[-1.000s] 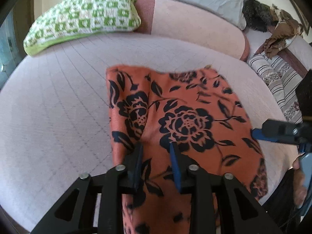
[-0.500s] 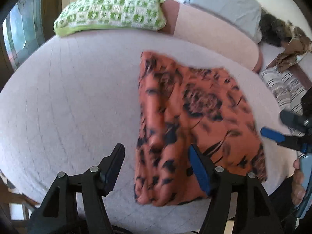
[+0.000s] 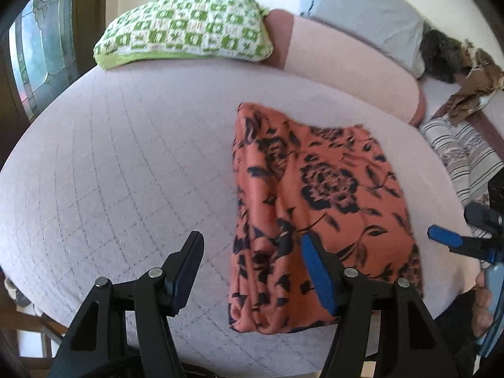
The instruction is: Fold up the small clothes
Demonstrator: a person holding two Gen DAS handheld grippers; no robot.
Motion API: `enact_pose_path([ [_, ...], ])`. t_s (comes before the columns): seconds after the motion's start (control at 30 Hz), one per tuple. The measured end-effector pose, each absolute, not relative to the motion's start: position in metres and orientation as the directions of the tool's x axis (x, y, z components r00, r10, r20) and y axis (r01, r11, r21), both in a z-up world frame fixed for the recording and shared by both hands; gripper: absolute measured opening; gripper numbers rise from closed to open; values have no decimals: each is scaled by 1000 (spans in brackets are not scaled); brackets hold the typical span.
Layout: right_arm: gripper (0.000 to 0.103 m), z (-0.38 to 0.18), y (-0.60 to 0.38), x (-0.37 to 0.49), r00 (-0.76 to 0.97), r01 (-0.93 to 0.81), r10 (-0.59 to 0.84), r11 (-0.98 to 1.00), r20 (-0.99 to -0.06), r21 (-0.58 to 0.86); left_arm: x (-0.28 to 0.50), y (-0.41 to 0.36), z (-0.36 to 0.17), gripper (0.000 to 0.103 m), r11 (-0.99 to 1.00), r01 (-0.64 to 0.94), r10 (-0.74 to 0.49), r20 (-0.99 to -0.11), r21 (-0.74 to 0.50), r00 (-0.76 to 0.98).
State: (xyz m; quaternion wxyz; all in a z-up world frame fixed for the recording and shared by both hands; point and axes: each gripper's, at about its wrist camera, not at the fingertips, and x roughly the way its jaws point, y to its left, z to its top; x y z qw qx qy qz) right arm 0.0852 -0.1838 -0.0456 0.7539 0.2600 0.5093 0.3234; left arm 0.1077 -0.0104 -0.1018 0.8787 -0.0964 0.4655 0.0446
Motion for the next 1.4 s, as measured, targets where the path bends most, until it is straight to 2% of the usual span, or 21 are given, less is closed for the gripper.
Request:
enact_pose_path([
  [0.1, 101, -80, -175, 89, 209, -177, 736, 675, -643, 716, 103, -7, -108, 65, 974, -195, 7, -841, -117, 541],
  [0.23, 101, -52, -174, 85, 250, -193, 726, 686, -640, 702, 103, -5, -106, 66, 977, -194, 32, -837, -89, 546],
  [0.37, 101, -36, -166, 84, 268, -268, 754, 656, -600, 705, 104, -6, -107, 66, 978, -194, 37, -837, -83, 546],
  [0.43, 102, -64, -159, 91, 199, -241, 725, 688, -659, 684, 106, -8, -109, 66, 977, -192, 30, -839, -89, 543],
  [0.47, 102, -77, -157, 95, 177, -217, 693, 720, -698, 660, 106, -6, -108, 66, 976, -192, 21, -840, -100, 542],
  [0.63, 102, -41, -180, 97, 315, -252, 712, 700, -627, 668, 115, 16, -96, 72, 966, -191, -32, -810, -176, 586],
  [0.7, 102, -40, -196, 111, 358, -221, 677, 730, -643, 646, 126, 29, -94, 73, 957, -181, -77, -799, -227, 596],
  [0.87, 102, -84, -220, 151, 316, -64, 666, 726, -676, 685, 159, 45, -128, 77, 951, -136, -167, -830, -278, 532],
  [0.93, 102, -111, -208, 164, 283, -76, 674, 725, -682, 685, 166, 41, -148, 75, 950, -119, -203, -862, -288, 465],
  [0.97, 101, -118, -201, 166, 262, -82, 670, 732, -694, 676, 166, 39, -150, 71, 948, -100, -220, -850, -301, 479],
  [1.0, 97, -115, -194, 165, 270, -116, 654, 751, -707, 650, 166, 38, -150, 48, 946, -76, -241, -842, -314, 482],
  [1.03, 66, -111, -189, 164, 256, -145, 669, 740, -698, 657, 167, 37, -150, 39, 936, -56, -283, -838, -347, 467],
  [1.1, 54, -107, -182, 164, 224, -171, 661, 750, -716, 639, 166, 33, -146, 31, 945, -44, -267, -843, -324, 467],
  [1.13, 45, -103, -182, 165, 217, -192, 659, 752, -720, 631, 165, 30, -141, 28, 950, -35, -259, -843, -311, 471],
  [1.23, 35, -81, -196, 164, 247, -222, 664, 748, -706, 626, 160, 18, -119, 27, 951, -9, -260, -817, -309, 514],
  [1.4, 34, -21, -230, 169, 358, -291, 646, 763, -674, 577, 160, -16, -67, 27, 948, 98, -297, -733, -303, 612],
])
